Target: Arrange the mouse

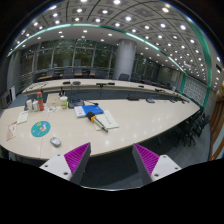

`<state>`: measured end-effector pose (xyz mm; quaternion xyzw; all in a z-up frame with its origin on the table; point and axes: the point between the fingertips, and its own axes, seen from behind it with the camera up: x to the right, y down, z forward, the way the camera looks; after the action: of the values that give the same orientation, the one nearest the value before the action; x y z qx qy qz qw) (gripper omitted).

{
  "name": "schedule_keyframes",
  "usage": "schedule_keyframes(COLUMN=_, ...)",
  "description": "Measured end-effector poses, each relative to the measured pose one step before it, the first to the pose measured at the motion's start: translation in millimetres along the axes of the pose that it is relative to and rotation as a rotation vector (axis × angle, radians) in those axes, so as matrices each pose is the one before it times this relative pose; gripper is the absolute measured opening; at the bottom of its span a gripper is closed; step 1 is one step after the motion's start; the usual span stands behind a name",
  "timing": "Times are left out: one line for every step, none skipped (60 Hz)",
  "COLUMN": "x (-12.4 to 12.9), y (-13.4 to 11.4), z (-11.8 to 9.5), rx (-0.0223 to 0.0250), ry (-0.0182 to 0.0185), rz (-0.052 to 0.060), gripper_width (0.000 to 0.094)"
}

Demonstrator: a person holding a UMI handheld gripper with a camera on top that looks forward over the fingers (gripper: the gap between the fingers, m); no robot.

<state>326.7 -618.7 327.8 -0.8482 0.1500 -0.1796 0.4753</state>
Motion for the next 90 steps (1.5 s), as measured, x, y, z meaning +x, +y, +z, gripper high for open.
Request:
schedule_keyframes(x=-2.47, y=1.79, z=0.48, rx=-0.00260, ry=-0.00220, rz=0.0031, gripper_width=0.0853)
schedule_keyframes(x=-1.39, y=2.52, z=0.87, rx=-0.00414, ry=-0.00227, rz=0.0017, gripper_width=0.0856)
schedule_keyframes(x=-1.54, y=3.84, z=1.23, rx=-0.00655, ry=-0.00223, rz=0.0002, gripper_width=0.0855)
schedule_keyframes(x=-2.18, y=4.61, z=1.96, rx=-0.00744, ry=-0.00292, rz=0.0004, gripper_width=0.0853)
schedule_keyframes(x=-2.54, y=5.02, z=2.57, rx=-0.00704, ry=-0.00358, rz=0.0006, gripper_width=0.0854)
schedule_keyframes(x=-3.42, y=5.72, z=3.49, rx=-0.00685, ry=-0.00407, rz=0.0003, gripper_width=0.0854)
schedule_keyframes(x=-3.93, y=6.33, z=4.95, rx=-0.00674, ry=-0.00475, rz=-0.0001, gripper_width=0.0852)
schedule_keyframes(x=-8.43, y=10.58, z=17.99, rx=-0.00276, ry=-0.00569, rz=0.0013, gripper_width=0.0854)
schedule_keyframes(x=-7.90, y=6.91, z=9.68, rx=-0.00743, ry=-0.00613, rz=-0.0002, gripper_width=0.0856)
schedule_keyframes(x=-5.53, y=6.26, z=6.10, rx=-0.00688, ry=-0.00714, rz=-0.0008, gripper_width=0.0856)
schedule_keyframes(x=-5.79, y=6.07, z=6.60, rx=-0.00588, ry=-0.00788, rz=-0.0012, gripper_width=0.0855)
schedule_keyframes(x=1.26, y=-0.61, z=-12.95, rx=-0.01146, ry=-0.00833, rz=-0.0029, gripper_width=0.0854)
schedule_keyframes(x=-6.20, y=5.98, z=6.21, rx=-0.00564, ry=-0.00797, rz=-0.0014, gripper_width=0.0856)
schedule_keyframes(x=-6.52, y=5.75, z=6.12, rx=-0.00554, ry=-0.00839, rz=-0.0009, gripper_width=0.0858)
schedule_keyframes(x=-0.88, y=7.23, z=3.23, rx=-0.00411, ry=-0.01152, rz=-0.0002, gripper_width=0.0858)
schedule_keyframes(x=-12.07, y=6.23, z=12.49, rx=-0.00339, ry=-0.00754, rz=-0.0006, gripper_width=0.0857)
schedule_keyframes(x=-7.94, y=4.64, z=6.46, rx=-0.00395, ry=-0.01008, rz=-0.0016, gripper_width=0.0859)
schedule_keyframes(x=-8.23, y=4.41, z=6.42, rx=-0.00276, ry=-0.01116, rz=-0.0021, gripper_width=0.0858)
schedule_keyframes(x=-8.61, y=4.22, z=6.79, rx=-0.00264, ry=-0.01172, rz=-0.0015, gripper_width=0.0860)
schedule_keyframes(x=-4.33, y=3.48, z=-0.05, rx=-0.00441, ry=-0.01332, rz=-0.0020, gripper_width=0.0860)
schedule_keyframes(x=-10.88, y=2.90, z=9.42, rx=-0.00322, ry=-0.01025, rz=-0.0017, gripper_width=0.0860)
schedule_keyframes(x=-7.46, y=5.31, z=7.14, rx=-0.00303, ry=-0.01018, rz=-0.0027, gripper_width=0.0859)
schedule_keyframes(x=-8.85, y=3.62, z=6.59, rx=-0.00297, ry=-0.01168, rz=-0.0024, gripper_width=0.0860)
schedule_keyframes(x=-8.79, y=3.36, z=6.74, rx=-0.00228, ry=-0.01209, rz=-0.0013, gripper_width=0.0859)
schedule_keyframes(x=-8.85, y=3.08, z=7.03, rx=-0.00231, ry=-0.01186, rz=-0.0005, gripper_width=0.0860)
schedule_keyframes(x=-8.86, y=2.52, z=7.74, rx=-0.00240, ry=-0.01218, rz=0.0001, gripper_width=0.0860)
schedule_keyframes(x=-8.86, y=2.53, z=7.79, rx=-0.00231, ry=-0.01156, rz=-0.0002, gripper_width=0.0860)
schedule_keyframes(x=-9.09, y=2.37, z=7.78, rx=-0.00227, ry=-0.01228, rz=0.0002, gripper_width=0.0862)
schedule_keyframes(x=-9.04, y=1.95, z=8.18, rx=-0.00290, ry=-0.01279, rz=0.0000, gripper_width=0.0860)
schedule_keyframes(x=-10.10, y=-1.68, z=10.78, rx=-0.00280, ry=-0.01311, rz=0.0008, gripper_width=0.0862)
schedule_keyframes(x=-7.46, y=3.65, z=7.09, rx=0.00048, ry=-0.01060, rz=0.0007, gripper_width=0.0864)
schedule_keyframes(x=-7.70, y=1.46, z=8.40, rx=0.00092, ry=-0.01042, rz=-0.0004, gripper_width=0.0867)
schedule_keyframes(x=-7.21, y=1.14, z=8.83, rx=-0.00096, ry=-0.00900, rz=-0.0014, gripper_width=0.0863)
schedule_keyframes(x=-7.15, y=1.48, z=8.54, rx=-0.00319, ry=-0.00685, rz=-0.0015, gripper_width=0.0862)
schedule_keyframes(x=-6.77, y=1.27, z=8.30, rx=-0.00387, ry=-0.00558, rz=-0.0022, gripper_width=0.0863)
schedule_keyframes(x=-6.64, y=0.36, z=8.60, rx=-0.00206, ry=-0.00610, rz=-0.0035, gripper_width=0.0863)
schedule_keyframes(x=-6.48, y=-0.62, z=8.11, rx=0.00071, ry=-0.00580, rz=-0.0042, gripper_width=0.0863)
schedule_keyframes(x=-6.53, y=-1.13, z=7.66, rx=0.00300, ry=-0.00537, rz=-0.0041, gripper_width=0.0864)
schedule_keyframes(x=-5.90, y=-3.09, z=9.45, rx=0.00155, ry=-0.00510, rz=-0.0041, gripper_width=0.0863)
schedule_keyframes(x=-5.87, y=0.84, z=8.12, rx=-0.00012, ry=-0.00459, rz=-0.0029, gripper_width=0.0863)
schedule_keyframes(x=-5.68, y=-0.69, z=7.59, rx=-0.00302, ry=-0.00214, rz=-0.0038, gripper_width=0.0863)
schedule_keyframes(x=-6.76, y=-1.08, z=7.11, rx=-0.00411, ry=-0.00072, rz=-0.0033, gripper_width=0.0862)
schedule_keyframes(x=-4.87, y=-0.81, z=7.50, rx=-0.00304, ry=-0.00172, rz=-0.0030, gripper_width=0.0861)
schedule_keyframes(x=-4.10, y=-0.66, z=7.30, rx=-0.00283, ry=0.00049, rz=-0.0017, gripper_width=0.0857)
schedule_keyframes(x=-3.62, y=-1.01, z=7.42, rx=-0.00255, ry=0.00100, rz=-0.0014, gripper_width=0.0855)
schedule_keyframes(x=-3.69, y=-1.21, z=7.41, rx=-0.00255, ry=0.00122, rz=-0.0005, gripper_width=0.0855)
schedule_keyframes(x=-3.44, y=-0.94, z=7.26, rx=-0.00370, ry=0.00048, rz=-0.0004, gripper_width=0.0855)
schedule_keyframes(x=-3.43, y=-0.64, z=6.61, rx=-0.00400, ry=0.00033, rz=-0.0002, gripper_width=0.0856)
schedule_keyframes(x=-2.65, y=-1.05, z=6.72, rx=-0.00306, ry=0.00038, rz=0.0001, gripper_width=0.0856)
schedule_keyframes(x=-0.90, y=-0.73, z=7.64, rx=-0.00173, ry=0.00024, rz=0.0003, gripper_width=0.0857)
schedule_keyframes(x=-3.10, y=-1.41, z=6.06, rx=-0.00125, ry=0.00053, rz=0.0014, gripper_width=0.0856)
schedule_keyframes(x=-2.57, y=-0.88, z=5.66, rx=-0.00289, ry=0.00166, rz=-0.0002, gripper_width=0.0855)
schedule_keyframes(x=-1.55, y=-0.91, z=6.04, rx=-0.00364, ry=0.00160, rz=-0.0011, gripper_width=0.0856)
schedule_keyframes(x=-1.50, y=-1.05, z=5.47, rx=-0.00293, ry=0.00243, rz=-0.0016, gripper_width=0.0857)
schedule_keyframes(x=-1.02, y=-1.12, z=5.39, rx=-0.00283, ry=0.00376, rz=-0.0018, gripper_width=0.0857)
schedule_keyframes(x=-0.84, y=-0.95, z=5.27, rx=-0.00292, ry=0.00401, rz=-0.0016, gripper_width=0.0858)
schedule_keyframes(x=0.18, y=-1.63, z=6.83, rx=-0.00344, ry=0.00236, rz=-0.0015, gripper_width=0.0857)
schedule_keyframes(x=-0.91, y=-0.91, z=4.18, rx=-0.00323, ry=0.00267, rz=0.0003, gripper_width=0.0858)
schedule_keyframes(x=-0.58, y=-0.92, z=3.92, rx=-0.00271, ry=0.00183, rz=0.0002, gripper_width=0.0859)
schedule_keyframes(x=-0.41, y=-1.52, z=3.78, rx=-0.00166, ry=0.00262, rz=0.0010, gripper_width=0.0856)
schedule_keyframes(x=-0.50, y=-1.87, z=3.52, rx=-0.00036, ry=0.00219, rz=0.0012, gripper_width=0.0858)
schedule_keyframes(x=-0.64, y=-3.05, z=2.69, rx=0.00379, ry=0.00083, rz=0.0024, gripper_width=0.0858)
schedule_keyframes(x=-1.41, y=-3.23, z=2.49, rx=0.00513, ry=-0.00226, rz=0.0027, gripper_width=0.0858)
schedule_keyframes(x=-0.79, y=-2.65, z=2.58, rx=0.00195, ry=-0.00076, rz=0.0022, gripper_width=0.0856)
schedule_keyframes(x=-0.21, y=-1.41, z=2.43, rx=-0.00204, ry=0.00205, rz=0.0002, gripper_width=0.0854)
schedule_keyframes(x=0.08, y=-1.97, z=2.75, rx=-0.00109, ry=0.00217, rz=-0.0007, gripper_width=0.0855)
schedule_keyframes(x=-0.02, y=-3.19, z=2.34, rx=0.00419, ry=0.00202, rz=0.0007, gripper_width=0.0854)
schedule_keyframes(x=1.36, y=-3.00, z=3.94, rx=0.00002, ry=0.00363, rz=-0.0019, gripper_width=0.0854)
schedule_keyframes(x=0.57, y=-2.42, z=3.09, rx=0.00082, ry=0.00470, rz=-0.0024, gripper_width=0.0854)
schedule_keyframes(x=0.20, y=-2.61, z=2.53, rx=0.00191, ry=0.00352, rz=-0.0021, gripper_width=0.0852)
schedule_keyframes(x=-0.08, y=-2.61, z=2.10, rx=0.00200, ry=0.00243, rz=-0.0020, gripper_width=0.0852)
schedule_keyframes(x=-0.06, y=-1.96, z=2.13, rx=0.00078, ry=0.00256, rz=-0.0022, gripper_width=0.0851)
schedule_keyframes(x=-0.25, y=-1.82, z=2.34, rx=0.00131, ry=0.00116, rz=-0.0013, gripper_width=0.0846)
schedule_keyframes(x=0.52, y=-2.17, z=1.72, rx=0.00076, ry=0.00027, rz=-0.0010, gripper_width=0.0842)
schedule_keyframes(x=-0.57, y=-1.99, z=2.49, rx=0.00090, ry=-0.00001, rz=-0.0010, gripper_width=0.0835)
schedule_keyframes(x=0.17, y=-1.77, z=2.67, rx=0.00064, ry=-0.00017, rz=-0.0011, gripper_width=0.0830)
schedule_keyframes(x=-0.27, y=-1.91, z=2.40, rx=0.00141, ry=-0.00047, rz=-0.0007, gripper_width=0.0828)
schedule_keyframes(x=-0.41, y=-1.71, z=1.81, rx=0.00127, ry=-0.00043, rz=-0.0007, gripper_width=0.0820)
schedule_keyframes(x=-0.53, y=-1.67, z=1.88, rx=0.00105, ry=-0.00098, rz=-0.0018, gripper_width=0.0811)
schedule_keyframes(x=-0.49, y=-1.70, z=1.80, rx=0.00209, ry=-0.00141, rz=-0.0023, gripper_width=0.0801)
schedule_keyframes(x=-0.75, y=-1.39, z=1.73, rx=0.00254, ry=-0.00228, rz=-0.0027, gripper_width=0.0780)
schedule_keyframes(x=-1.27, y=-1.30, z=1.84, rx=0.00182, ry=-0.00358, rz=-0.0031, gripper_width=0.0760)
schedule_keyframes(x=-1.83, y=-1.43, z=1.66, rx=0.00221, ry=-0.00581, rz=-0.0032, gripper_width=0.0735)
schedule_keyframes(x=-1.86, y=-1.19, z=1.48, rx=0.00264, ry=-0.00676, rz=-0.0024, gripper_width=0.0699)
schedule_keyframes(x=-1.62, y=-0.90, z=1.40, rx=0.00073, ry=-0.00656, rz=-0.0030, gripper_width=0.0662)
schedule_keyframes(x=-1.99, y=-0.44, z=0.79, rx=0.00176, ry=-0.00587, rz=-0.0021, gripper_width=0.0616)
schedule_keyframes(x=-1.93, y=-0.83, z=0.81, rx=0.00151, ry=-0.00789, rz=-0.0029, gripper_width=0.0566)
schedule_keyframes(x=-2.18, y=-0.83, z=0.80, rx=0.00161, ry=-0.00754, rz=-0.0030, gripper_width=0.0510)
schedule_keyframes(x=0.08, y=-0.82, z=1.01, rx=0.00149, ry=0.00161, rz=-0.0032, gripper_width=0.0502)
schedule_keyframes(x=0.71, y=-0.86, z=0.52, rx=0.00426, ry=0.00477, rz=-0.0054, gripper_width=0.0501)
